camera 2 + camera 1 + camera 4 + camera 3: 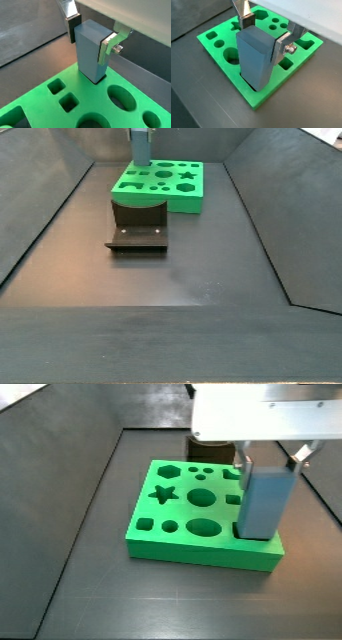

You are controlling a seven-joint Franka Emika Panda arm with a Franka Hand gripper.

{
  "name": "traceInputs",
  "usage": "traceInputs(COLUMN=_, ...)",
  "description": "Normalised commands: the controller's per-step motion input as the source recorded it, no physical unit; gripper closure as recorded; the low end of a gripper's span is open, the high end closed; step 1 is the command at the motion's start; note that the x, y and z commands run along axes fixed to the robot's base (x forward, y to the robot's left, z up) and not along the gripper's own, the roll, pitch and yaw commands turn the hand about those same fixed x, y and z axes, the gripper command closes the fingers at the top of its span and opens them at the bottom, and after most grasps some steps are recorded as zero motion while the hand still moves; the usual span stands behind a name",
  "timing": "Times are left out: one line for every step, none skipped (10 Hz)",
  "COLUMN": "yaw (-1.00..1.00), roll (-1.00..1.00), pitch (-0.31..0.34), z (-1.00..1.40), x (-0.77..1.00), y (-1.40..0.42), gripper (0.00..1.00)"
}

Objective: Pick up the rectangle object. Move up. Place the rectangle object on the fixture. Regrasp the rectangle object. Move to above the board. Insert the rectangle object.
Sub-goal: Insert the rectangle object.

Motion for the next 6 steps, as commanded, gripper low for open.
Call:
traceInputs(yaw=-0.16, roll=0.0, pitch=-0.017, z=0.0, x=-0.18, y=0.0, gripper=1.0)
traceInputs(yaw=-0.13, roll=0.02, pitch=-0.043, z=0.0, x=-0.15, y=0.0, gripper=1.0)
traceInputs(yaw=-0.12, roll=0.05, pitch=-0.071, z=-0.17, x=0.0, y=-0.16, gripper=1.0)
traceInputs(yaw=-0.05, roll=0.13, pitch=-0.077, z=-0.32, x=0.0, y=-0.2, gripper=1.0)
traceInputs(yaw=-0.02, roll=0.16, pitch=-0.051, z=-0.31, x=0.0, y=-0.21, gripper=1.0)
traceInputs(yaw=-0.04, roll=0.33, pitch=-0.114, z=-0.63, x=0.15, y=-0.35, gripper=1.0)
